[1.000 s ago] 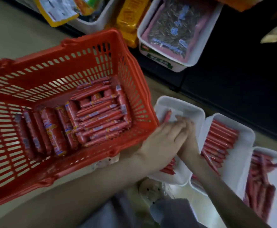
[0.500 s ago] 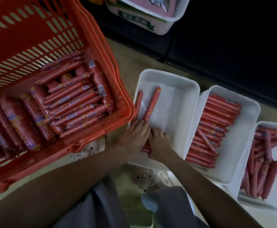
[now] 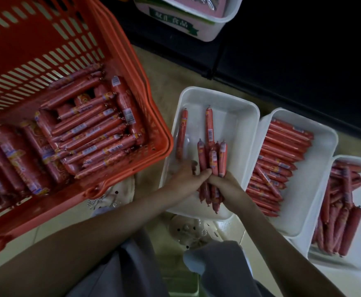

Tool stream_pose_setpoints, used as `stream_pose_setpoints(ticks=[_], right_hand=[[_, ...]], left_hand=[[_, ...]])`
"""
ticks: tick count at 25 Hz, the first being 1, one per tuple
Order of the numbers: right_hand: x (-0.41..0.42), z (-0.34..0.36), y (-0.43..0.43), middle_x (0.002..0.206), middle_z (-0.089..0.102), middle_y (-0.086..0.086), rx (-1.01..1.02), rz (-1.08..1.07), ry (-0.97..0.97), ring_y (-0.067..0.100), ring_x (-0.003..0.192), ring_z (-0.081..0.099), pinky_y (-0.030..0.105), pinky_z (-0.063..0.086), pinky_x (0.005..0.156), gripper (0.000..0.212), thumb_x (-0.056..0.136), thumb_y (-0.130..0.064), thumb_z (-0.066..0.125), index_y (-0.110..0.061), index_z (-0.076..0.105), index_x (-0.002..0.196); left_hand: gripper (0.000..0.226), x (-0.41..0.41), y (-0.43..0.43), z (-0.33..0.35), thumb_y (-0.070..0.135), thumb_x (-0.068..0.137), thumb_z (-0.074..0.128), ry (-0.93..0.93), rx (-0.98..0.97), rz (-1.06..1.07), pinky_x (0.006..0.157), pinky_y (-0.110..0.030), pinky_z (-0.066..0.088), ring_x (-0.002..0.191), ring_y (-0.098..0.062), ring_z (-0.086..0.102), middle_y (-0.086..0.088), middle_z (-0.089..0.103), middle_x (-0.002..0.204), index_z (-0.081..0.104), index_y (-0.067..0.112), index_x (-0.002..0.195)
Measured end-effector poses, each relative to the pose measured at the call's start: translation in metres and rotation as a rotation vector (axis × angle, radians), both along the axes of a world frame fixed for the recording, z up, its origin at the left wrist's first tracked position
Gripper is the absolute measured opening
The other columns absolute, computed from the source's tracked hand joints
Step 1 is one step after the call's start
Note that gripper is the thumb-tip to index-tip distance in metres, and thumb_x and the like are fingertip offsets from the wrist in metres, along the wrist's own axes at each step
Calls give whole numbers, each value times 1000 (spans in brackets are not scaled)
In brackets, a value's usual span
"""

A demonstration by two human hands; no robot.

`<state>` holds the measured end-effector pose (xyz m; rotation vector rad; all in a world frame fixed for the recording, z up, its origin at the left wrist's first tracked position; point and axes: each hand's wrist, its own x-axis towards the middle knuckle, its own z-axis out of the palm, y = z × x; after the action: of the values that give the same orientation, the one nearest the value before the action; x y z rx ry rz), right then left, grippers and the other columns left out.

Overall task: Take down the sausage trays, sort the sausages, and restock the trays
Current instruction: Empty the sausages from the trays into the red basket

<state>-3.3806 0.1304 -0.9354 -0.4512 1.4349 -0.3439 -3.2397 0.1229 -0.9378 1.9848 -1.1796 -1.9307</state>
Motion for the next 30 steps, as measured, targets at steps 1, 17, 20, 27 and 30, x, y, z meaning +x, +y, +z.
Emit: stream_pose_setpoints(ticks=[1, 17, 20, 27, 30], right_hand=[[-1, 3, -2, 80, 65, 30, -16, -12, -62, 39, 69, 65, 42, 56, 65, 22, 82, -14, 64, -2, 66, 100], [-2, 0, 0, 122, 63, 20, -17, -170, -267, 35, 114, 59, 46, 51, 93, 57, 76, -25, 76, -5, 57, 126], [-6, 0, 0, 124, 61, 22, 9, -156, -335, 37, 115, 58, 48, 50, 93, 73, 65, -34, 85, -3, 57, 125], [-13, 19, -6, 118, 64, 20, 20, -111, -337, 36, 108, 62, 43, 55, 84, 79, 58, -33, 89, -2, 57, 122], [-14, 36, -12, 110, 68, 17, -26, -94, -261, 35, 100, 65, 50, 51, 85, 58, 64, -28, 85, -10, 64, 115]], left_hand=[[39, -1, -1, 3, 42, 90, 59, 144, 120, 81, 85, -26, 47, 101, -20, 61, -4, 64, 105, 57, 13, 116], [24, 16, 0, 9, 9, 93, 57, 422, 206, 486, 88, -31, 50, 104, -18, 62, 7, 67, 99, 59, 28, 106], [28, 18, 2, 9, 5, 90, 59, 439, 235, 445, 94, -33, 48, 105, -17, 62, 6, 67, 102, 59, 29, 104], [36, 20, -2, 10, 8, 84, 67, 461, 283, 312, 100, -46, 46, 106, -19, 64, 1, 70, 111, 62, 32, 111], [37, 16, -9, 25, 1, 83, 65, 496, 282, 340, 99, -45, 47, 104, -22, 65, -5, 70, 111, 63, 25, 111]])
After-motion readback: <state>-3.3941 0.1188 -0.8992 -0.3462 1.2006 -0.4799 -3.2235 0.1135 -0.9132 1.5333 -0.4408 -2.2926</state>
